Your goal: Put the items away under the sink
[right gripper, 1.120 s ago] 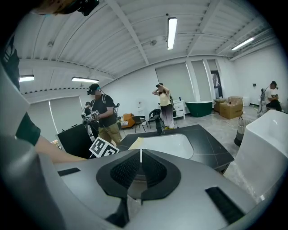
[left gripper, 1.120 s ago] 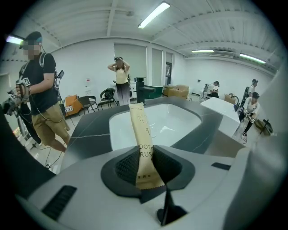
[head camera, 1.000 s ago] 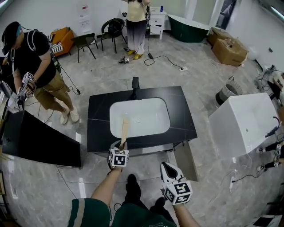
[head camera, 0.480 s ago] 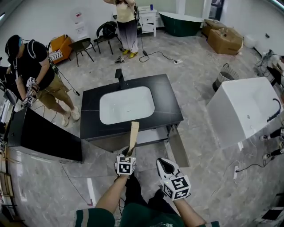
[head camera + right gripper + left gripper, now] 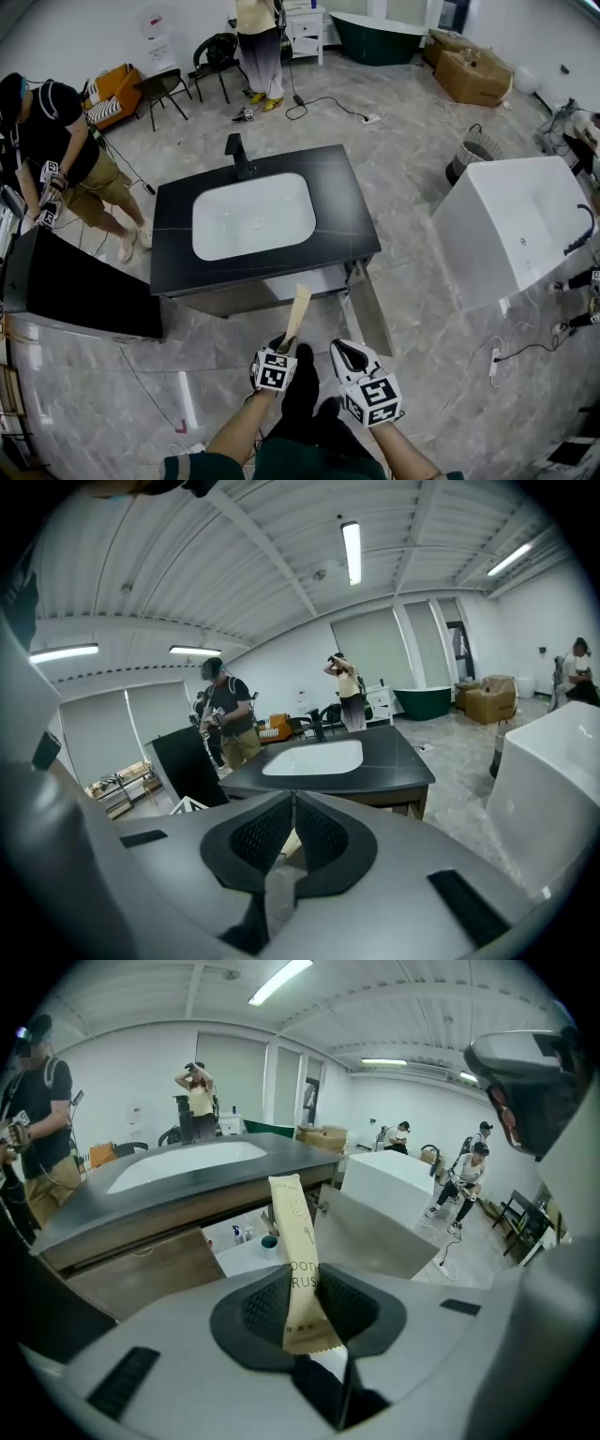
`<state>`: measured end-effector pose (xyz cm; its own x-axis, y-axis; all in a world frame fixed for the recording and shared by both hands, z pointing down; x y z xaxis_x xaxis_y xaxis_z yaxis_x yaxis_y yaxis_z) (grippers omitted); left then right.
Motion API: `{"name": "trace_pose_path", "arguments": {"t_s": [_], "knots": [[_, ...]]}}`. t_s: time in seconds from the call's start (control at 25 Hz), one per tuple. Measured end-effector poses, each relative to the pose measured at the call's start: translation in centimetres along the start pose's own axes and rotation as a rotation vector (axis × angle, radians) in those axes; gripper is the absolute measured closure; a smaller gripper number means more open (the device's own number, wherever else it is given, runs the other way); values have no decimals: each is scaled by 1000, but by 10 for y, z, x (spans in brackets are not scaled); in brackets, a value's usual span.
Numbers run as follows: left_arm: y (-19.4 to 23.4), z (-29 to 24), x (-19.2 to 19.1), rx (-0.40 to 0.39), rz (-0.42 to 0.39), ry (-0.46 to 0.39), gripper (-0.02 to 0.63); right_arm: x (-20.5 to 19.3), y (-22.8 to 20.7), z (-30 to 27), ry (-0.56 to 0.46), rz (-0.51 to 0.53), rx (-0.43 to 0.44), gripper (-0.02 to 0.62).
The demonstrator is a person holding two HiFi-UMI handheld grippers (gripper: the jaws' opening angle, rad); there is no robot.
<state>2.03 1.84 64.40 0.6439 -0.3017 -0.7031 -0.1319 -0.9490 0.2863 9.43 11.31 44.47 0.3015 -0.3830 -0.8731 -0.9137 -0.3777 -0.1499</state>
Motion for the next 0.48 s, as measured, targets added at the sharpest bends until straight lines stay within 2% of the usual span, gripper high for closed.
{"name": "trace_pose_path", "arguments": {"t_s": [0.2,0.48], "knots": [[35,-52,-22,12,16,2,512,-19,-19,-44,-29,25,-16,552],[93,-139,-47,24,63,-34,514,-89,-54,-124,-53,102,-44,552]]}}
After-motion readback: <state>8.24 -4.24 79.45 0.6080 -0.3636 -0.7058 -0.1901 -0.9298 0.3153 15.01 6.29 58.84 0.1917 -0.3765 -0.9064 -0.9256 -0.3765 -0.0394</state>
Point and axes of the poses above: the fingertips, and each gripper's own axes: z backward along the fingers, y to its left, x out of its top, the point moved 2 cm from there along z, backward along the fingers, and after that the axes turned 13 degrees about -x, right-handed, at the moved point
